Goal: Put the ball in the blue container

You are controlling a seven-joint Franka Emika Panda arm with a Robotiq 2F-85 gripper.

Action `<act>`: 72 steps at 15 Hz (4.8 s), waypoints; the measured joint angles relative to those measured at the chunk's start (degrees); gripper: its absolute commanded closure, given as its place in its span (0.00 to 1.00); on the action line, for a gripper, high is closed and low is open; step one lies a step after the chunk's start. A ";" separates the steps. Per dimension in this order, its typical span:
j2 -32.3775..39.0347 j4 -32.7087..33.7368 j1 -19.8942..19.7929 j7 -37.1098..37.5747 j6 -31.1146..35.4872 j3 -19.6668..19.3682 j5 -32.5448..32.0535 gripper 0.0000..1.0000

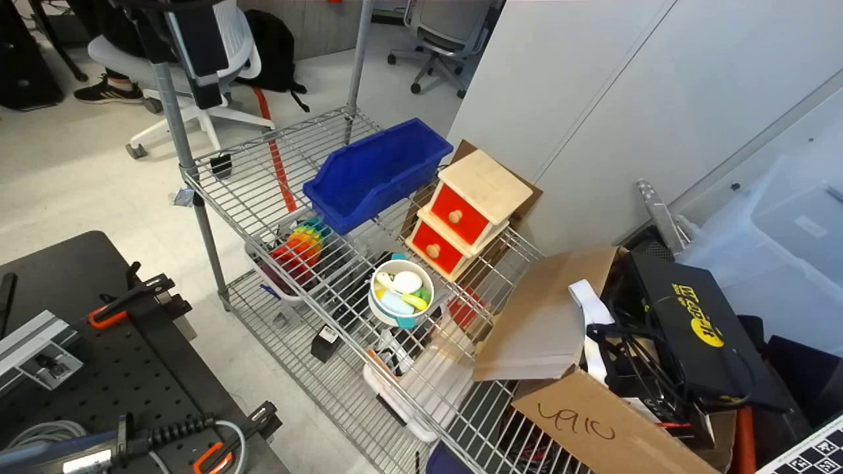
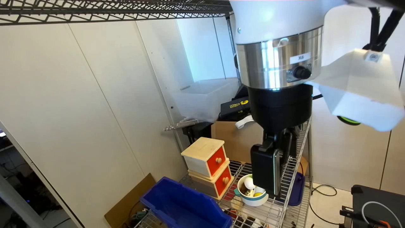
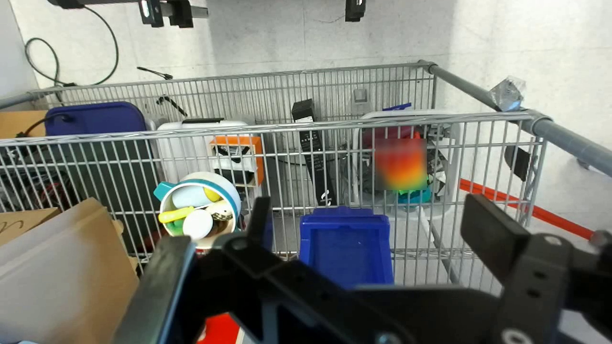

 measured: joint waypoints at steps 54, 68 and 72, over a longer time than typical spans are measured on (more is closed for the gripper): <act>4.78 2.45 -3.82 -10.56 2.56 -9.87 -7.06 0.00; 6.20 3.04 -2.68 -15.38 3.31 -9.94 -6.81 0.00; 6.20 3.04 -2.68 -15.40 3.31 -9.94 -6.81 0.00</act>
